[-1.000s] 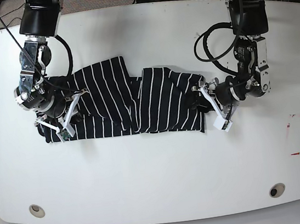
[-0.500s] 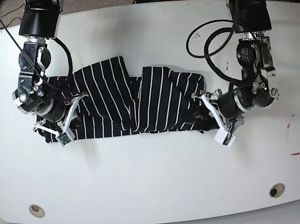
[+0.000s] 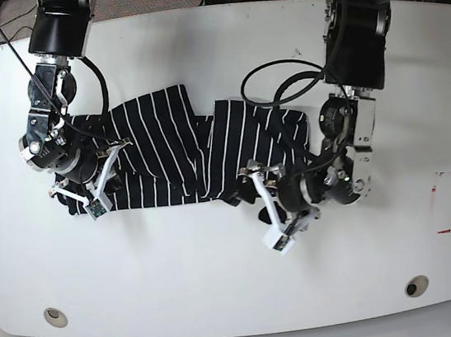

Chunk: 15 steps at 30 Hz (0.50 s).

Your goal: Layout the t-shirt on the table in an organized manner, then fold the t-shirt properly

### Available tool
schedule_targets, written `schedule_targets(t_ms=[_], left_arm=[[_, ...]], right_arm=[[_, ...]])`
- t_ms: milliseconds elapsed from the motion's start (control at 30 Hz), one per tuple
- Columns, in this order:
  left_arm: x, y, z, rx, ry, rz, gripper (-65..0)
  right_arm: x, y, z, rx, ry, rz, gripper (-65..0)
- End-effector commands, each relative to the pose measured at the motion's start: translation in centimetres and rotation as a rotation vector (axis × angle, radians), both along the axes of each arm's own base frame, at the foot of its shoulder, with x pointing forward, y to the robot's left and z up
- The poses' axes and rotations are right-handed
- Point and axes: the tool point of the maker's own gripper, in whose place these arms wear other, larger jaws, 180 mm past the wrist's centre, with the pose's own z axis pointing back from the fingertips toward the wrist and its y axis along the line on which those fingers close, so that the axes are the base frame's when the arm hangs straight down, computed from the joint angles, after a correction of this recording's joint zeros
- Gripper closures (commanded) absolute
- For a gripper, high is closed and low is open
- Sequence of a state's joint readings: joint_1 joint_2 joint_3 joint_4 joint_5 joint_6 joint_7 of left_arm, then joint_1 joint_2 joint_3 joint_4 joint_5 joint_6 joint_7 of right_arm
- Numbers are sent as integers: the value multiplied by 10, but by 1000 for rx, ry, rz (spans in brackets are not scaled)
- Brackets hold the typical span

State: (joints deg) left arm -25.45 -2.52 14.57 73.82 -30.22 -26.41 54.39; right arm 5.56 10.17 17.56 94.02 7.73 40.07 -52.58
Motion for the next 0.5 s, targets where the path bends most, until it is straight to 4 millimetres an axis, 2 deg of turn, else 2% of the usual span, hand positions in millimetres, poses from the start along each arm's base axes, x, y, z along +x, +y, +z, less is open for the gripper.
schedule_targets(t_ms=[0, 100, 200, 400, 467], left_arm=[[9, -15, 11, -13, -33, -30, -482], [10, -31, 6, -13, -20, -63, -479], [9, -37, -3, -2, 2, -81, -478], [1, -41, -19, 33, 38, -106, -475], [0, -42, -20, 41, 37, -115, -453]], right_arm=[[10, -1, 16, 6, -56, 2, -101], [10, -1, 16, 6, -56, 2, -101], [10, -1, 16, 6, -56, 2, -101], [10, -1, 15, 7, -55, 2, -101], [10, -1, 15, 7, -55, 2, -101]])
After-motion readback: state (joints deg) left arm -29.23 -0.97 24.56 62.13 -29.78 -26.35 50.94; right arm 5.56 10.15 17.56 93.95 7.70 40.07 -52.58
